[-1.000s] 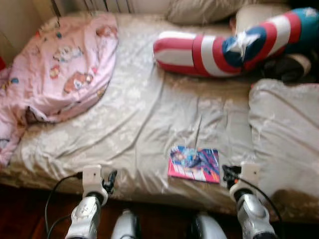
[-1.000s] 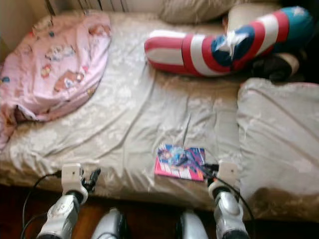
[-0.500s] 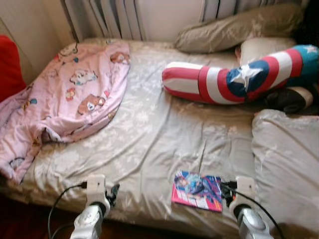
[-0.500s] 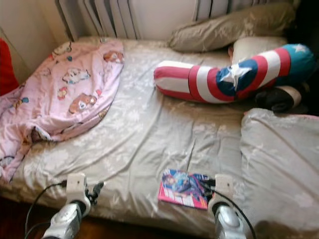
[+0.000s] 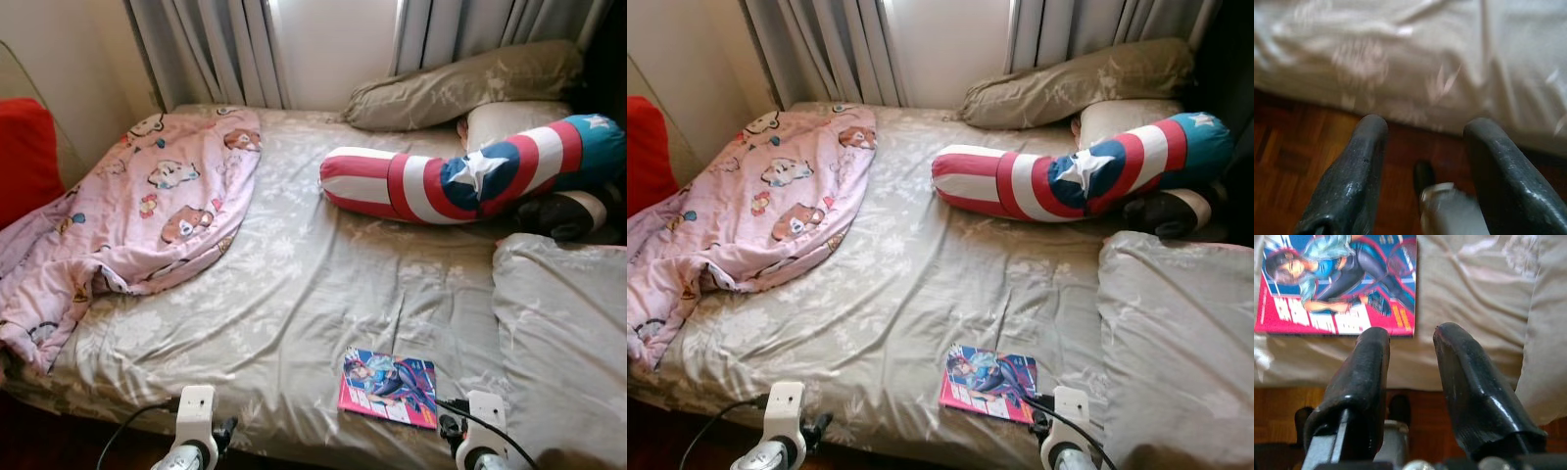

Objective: Clean up the room

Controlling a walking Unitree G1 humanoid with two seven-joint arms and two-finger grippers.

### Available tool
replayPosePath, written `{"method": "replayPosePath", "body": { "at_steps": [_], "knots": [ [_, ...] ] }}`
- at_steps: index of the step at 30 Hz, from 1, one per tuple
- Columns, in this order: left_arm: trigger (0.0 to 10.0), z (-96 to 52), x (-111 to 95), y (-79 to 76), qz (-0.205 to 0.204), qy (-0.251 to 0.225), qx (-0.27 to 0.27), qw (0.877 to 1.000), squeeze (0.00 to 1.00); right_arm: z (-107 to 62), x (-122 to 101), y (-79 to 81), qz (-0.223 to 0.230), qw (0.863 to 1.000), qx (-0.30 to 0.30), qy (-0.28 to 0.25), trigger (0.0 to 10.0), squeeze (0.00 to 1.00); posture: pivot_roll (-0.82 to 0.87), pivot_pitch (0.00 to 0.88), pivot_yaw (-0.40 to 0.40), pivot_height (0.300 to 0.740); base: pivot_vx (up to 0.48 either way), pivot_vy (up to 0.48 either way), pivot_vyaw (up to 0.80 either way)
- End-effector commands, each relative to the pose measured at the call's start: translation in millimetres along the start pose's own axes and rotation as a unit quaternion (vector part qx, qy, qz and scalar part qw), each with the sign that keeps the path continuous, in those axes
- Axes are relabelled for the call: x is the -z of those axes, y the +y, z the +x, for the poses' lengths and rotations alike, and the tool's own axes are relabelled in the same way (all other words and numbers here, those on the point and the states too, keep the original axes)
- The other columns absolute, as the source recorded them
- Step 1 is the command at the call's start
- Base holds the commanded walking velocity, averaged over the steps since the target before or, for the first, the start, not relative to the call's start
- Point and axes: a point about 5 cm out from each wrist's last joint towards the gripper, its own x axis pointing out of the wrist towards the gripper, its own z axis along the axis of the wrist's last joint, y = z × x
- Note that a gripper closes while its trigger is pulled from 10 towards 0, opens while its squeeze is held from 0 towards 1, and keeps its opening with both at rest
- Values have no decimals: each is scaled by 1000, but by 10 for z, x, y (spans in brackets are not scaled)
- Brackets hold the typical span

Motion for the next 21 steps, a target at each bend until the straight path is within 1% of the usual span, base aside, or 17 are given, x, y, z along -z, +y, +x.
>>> {"method": "replayPosePath", "body": {
  "at_steps": [1, 2, 3, 4, 5, 7, 9, 13, 17, 21],
  "knots": [
    [10000, -30, 119, 31, 1, 26, -5, 1000, 0, -24, 113, 16, 17, 1000, 0, 19, 10000, 0, -7, 29, 41, 740, 0, 0, 0],
    [10000, -33, 132, 29, 0, 29, -4, 1000, 0, -30, 135, 19, 17, 1000, 0, 23, 10000, 0, -6, 27, 41, 740, 0, 0, 0],
    [10000, -44, 167, 39, 2, 36, -7, 999, 0, -41, 179, 43, -2, 1000, -8, 30, 10000, 0, -5, 26, 40, 740, 0, 319, 0],
    [10000, -44, 167, 39, 2, 36, -7, 999, 0, -41, 179, 43, -2, 1000, -8, 30, 10000, 0, -5, 26, 40, 740, 0, 319, 0],
    [10000, -53, 191, 54, 14, 40, -12, 999, 0, -48, 207, 60, -22, 999, -14, 34, 10000, 0, -5, 27, 41, 740, 0, 349, 550],
    [10000, -58, 204, 66, 19, 42, -16, 999, 0, -53, 223, 72, -31, 999, -19, 36, 10000, 0, -4, 28, 40, 740, 0, 403, 675],
    [10000, -59, 208, 65, 18, 44, -16, 999, 0, -59, 254, 83, -28, 998, -23, 46, 10000, 0, -5, 34, 41, 740, 0, 461, 800],
    [10000, -48, 184, 63, 26, 45, -16, 999, 0, -58, 246, 51, -13, 999, -14, 46, 10000, 0, 4, 66, 35, 740, 0, 480, 0],
    [10000, -42, 167, 73, 25, 44, -20, 999, 0, -59, 246, 17, 3, 999, 0, 46, 10000, 0, 7, 76, 36, 740, 0, 480, 0],
    [10000, -45, 176, 79, 24, 47, -21, 998, 0, -65, 274, 35, 1, 999, -1, 52, 10000, 0, 7, 83, 38, 740, 0, 480, 0]
  ]
}}
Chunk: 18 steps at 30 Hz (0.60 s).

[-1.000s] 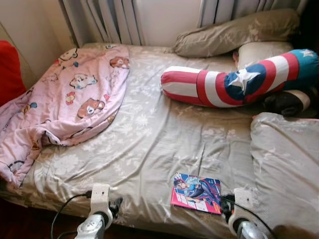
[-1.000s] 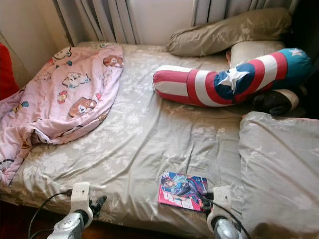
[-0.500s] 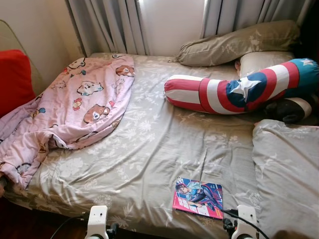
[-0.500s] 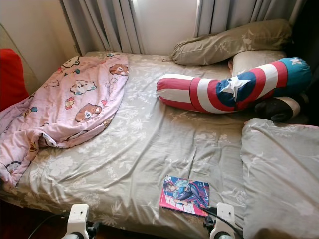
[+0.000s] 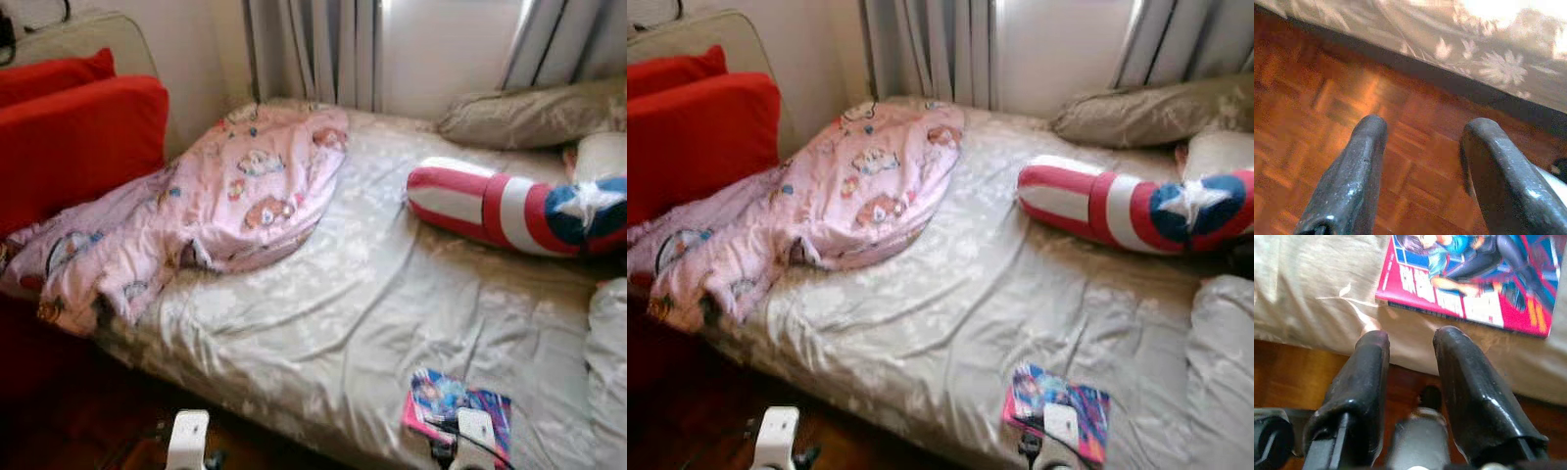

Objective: Clean up the room

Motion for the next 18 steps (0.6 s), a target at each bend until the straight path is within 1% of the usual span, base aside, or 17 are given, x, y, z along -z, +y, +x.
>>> {"method": "replayPosePath", "body": {
  "at_steps": [1, 6, 18],
  "knots": [
    [10000, 4, 17, -49, 1, 9, 5, 1000, 0, -26, 94, -57, 9, 1000, 12, 17, 10000, 0, 7, 83, 38, 740, 0, 480, 0],
    [10000, -3, 43, -42, 1, 13, 5, 1000, 0, -32, 137, -36, 13, 1000, 12, 26, 10000, 0, 8, 93, 41, 740, 0, 480, 0],
    [10000, -8, 56, -16, -1, 14, 3, 1000, 0, -40, 142, -74, 19, 999, 18, 25, 10000, 0, 14, 110, 42, 740, 0, 480, 0]
  ]
}}
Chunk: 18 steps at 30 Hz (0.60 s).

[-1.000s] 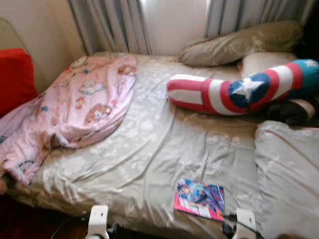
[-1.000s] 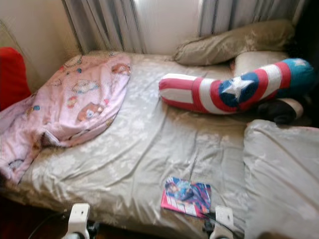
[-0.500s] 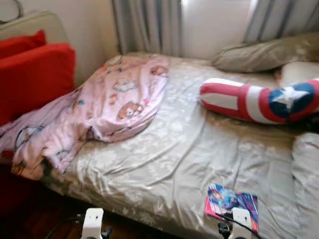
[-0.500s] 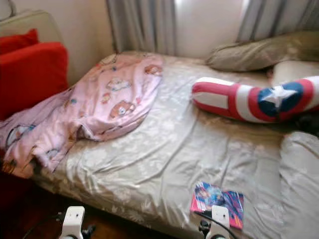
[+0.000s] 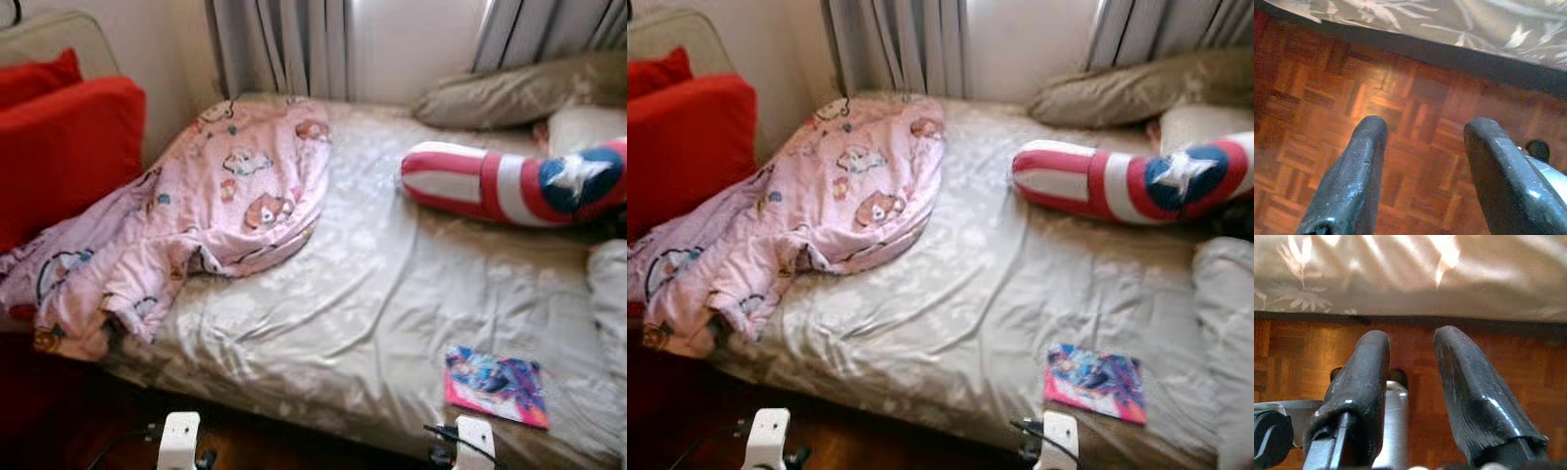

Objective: Clean up the room

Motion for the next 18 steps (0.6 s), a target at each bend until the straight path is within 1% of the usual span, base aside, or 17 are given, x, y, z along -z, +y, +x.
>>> {"method": "replayPosePath", "body": {
  "at_steps": [1, 3, 8, 18],
  "knots": [
    [10000, -6, 24, 29, 3, 6, -2, 1000, 0, -10, 57, 11, 3, 1000, 0, 9, 10000, 0, 15, 113, 43, 740, 0, 480, 0],
    [10000, -6, 26, 24, 3, 6, -1, 1000, 0, -11, 60, 2, 1, 1000, 2, 11, 10000, 0, 14, 117, 44, 740, 0, 480, 0],
    [10000, -6, 27, 3, 1, 5, 2, 1000, 0, -20, 70, -56, 18, 1000, 19, 10, 10000, 0, 15, 126, 44, 740, 0, 480, 0],
    [10000, -5, 23, 11, -1, 5, 2, 1000, 0, -19, 81, -34, 4, 1000, 16, 13, 10000, 0, 21, 135, 45, 740, 0, 480, 0]
  ]
}}
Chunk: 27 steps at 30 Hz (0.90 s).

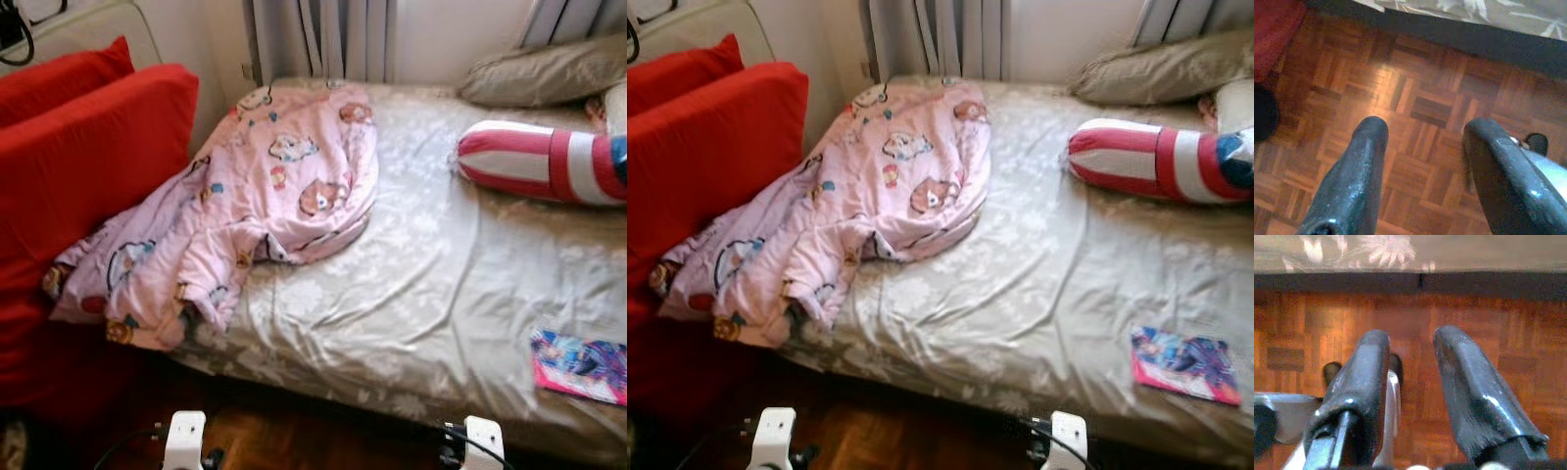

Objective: Clean up the room

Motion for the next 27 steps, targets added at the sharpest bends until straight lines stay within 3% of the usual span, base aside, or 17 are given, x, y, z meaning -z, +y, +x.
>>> {"method": "replayPosePath", "body": {
  "at_steps": [1, 8, 16, 23, 27],
  "knots": [
    [10000, -15, 32, 92, 5, 7, -11, 1000, 0, 7, -1, 67, 1, 1000, -7, 1, 10000, 0, 21, 135, 45, 740, 0, 480, 0],
    [10000, -18, 44, 99, 1, 8, -11, 1000, 0, 7, -6, 58, -6, 1000, -11, 2, 10000, 0, 24, 144, 43, 740, 0, 480, 0],
    [10000, -14, 33, 81, -6, 5, -10, 1000, 0, -30, 46, -145, -11, 1000, -3, 7, 10000, 0, 28, 152, 39, 740, 0, 480, 0],
    [10000, -12, 22, 82, -7, 3, -10, 1000, 0, -30, 34, -160, -6, 1000, -1, 5, 10000, 0, 28, 156, 39, 740, 0, 475, 0],
    [10000, -11, 10, 96, -19, -1, -17, 1000, 0, -19, 48, -58, -14, 1000, -8, 7, 10000, 0, 35, 157, 38, 740, 0, 211, 0]
  ]
}}
